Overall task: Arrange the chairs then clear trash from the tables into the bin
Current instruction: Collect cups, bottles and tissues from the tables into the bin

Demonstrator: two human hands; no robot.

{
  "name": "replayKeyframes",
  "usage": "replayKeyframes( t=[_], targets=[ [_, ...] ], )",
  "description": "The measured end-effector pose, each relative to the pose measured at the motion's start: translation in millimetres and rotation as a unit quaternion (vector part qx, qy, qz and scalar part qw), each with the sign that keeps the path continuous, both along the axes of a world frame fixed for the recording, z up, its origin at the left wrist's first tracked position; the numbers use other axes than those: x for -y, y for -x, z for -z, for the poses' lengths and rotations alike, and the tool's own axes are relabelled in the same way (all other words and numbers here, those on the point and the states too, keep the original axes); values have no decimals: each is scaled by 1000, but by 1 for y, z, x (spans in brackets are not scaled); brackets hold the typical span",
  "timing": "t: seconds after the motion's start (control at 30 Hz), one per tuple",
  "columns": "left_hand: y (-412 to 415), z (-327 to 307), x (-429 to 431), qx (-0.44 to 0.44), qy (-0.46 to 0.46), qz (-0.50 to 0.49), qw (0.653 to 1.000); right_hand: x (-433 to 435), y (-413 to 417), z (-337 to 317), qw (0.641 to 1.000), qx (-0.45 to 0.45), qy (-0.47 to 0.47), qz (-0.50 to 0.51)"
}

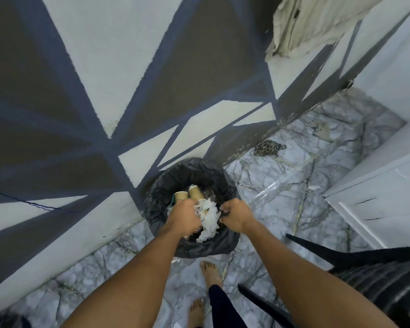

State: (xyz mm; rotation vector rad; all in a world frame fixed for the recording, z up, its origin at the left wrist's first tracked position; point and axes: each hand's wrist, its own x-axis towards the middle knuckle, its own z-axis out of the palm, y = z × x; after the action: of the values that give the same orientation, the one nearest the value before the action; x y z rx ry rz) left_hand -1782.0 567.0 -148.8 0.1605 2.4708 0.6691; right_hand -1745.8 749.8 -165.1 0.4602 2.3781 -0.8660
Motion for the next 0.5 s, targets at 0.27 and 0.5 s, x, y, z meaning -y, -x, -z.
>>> replayKeyframes(
  t=[0.27, 0.5],
  targets=[
    [-55, -93, -50, -76, -54, 142, 985, -15, -78, -99, 989, -124, -60, 53],
    [-130, -136, -143, -135, -59, 312, 939, -80, -195, -165, 956, -197, -127, 177]
  ],
)
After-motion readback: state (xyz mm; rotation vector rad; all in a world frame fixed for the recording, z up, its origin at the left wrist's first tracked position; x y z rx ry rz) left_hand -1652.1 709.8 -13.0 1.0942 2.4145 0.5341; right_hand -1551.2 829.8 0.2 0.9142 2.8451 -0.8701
